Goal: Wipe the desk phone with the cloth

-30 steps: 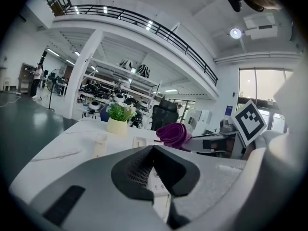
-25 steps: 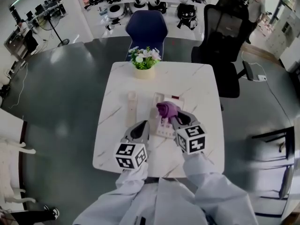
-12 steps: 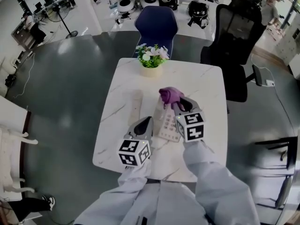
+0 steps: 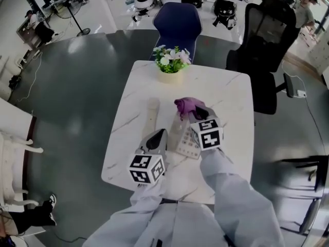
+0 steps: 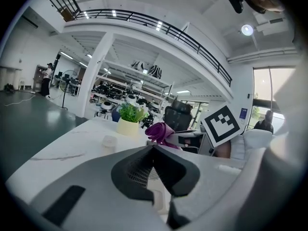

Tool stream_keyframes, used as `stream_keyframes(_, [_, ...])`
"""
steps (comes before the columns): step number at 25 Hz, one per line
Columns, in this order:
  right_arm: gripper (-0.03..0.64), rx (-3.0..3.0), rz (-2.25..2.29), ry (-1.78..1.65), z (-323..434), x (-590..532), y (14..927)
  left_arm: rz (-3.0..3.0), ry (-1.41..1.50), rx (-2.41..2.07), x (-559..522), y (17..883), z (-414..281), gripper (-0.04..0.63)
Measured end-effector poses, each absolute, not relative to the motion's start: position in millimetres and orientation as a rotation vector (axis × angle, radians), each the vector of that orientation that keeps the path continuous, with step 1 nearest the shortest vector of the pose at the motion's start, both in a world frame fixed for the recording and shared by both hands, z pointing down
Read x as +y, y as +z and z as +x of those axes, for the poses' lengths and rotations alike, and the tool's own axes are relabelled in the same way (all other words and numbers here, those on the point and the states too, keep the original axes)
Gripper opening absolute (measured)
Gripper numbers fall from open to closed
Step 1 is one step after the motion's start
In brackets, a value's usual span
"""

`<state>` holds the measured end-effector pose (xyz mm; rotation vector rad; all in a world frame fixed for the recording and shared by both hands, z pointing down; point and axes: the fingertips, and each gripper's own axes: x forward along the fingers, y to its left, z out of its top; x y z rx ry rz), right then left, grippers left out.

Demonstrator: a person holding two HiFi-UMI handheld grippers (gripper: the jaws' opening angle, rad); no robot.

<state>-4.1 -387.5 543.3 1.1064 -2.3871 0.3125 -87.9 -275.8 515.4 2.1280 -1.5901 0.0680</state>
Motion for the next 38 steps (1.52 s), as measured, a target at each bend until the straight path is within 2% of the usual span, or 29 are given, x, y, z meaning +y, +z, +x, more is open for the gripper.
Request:
stream_keyframes(14, [0.037, -2.288, 1.027, 0.442, -16.3, -380.3, 574.5, 2.136, 0.096, -1.495, -272.2, 535.2, -92.9, -0.002])
stream_keyframes(38, [0.037, -2.21, 1.057, 0.472, -21.9, -339.4, 585.4, 2.21, 0.11, -1.413, -240.0, 530.4, -108.0, -0.002])
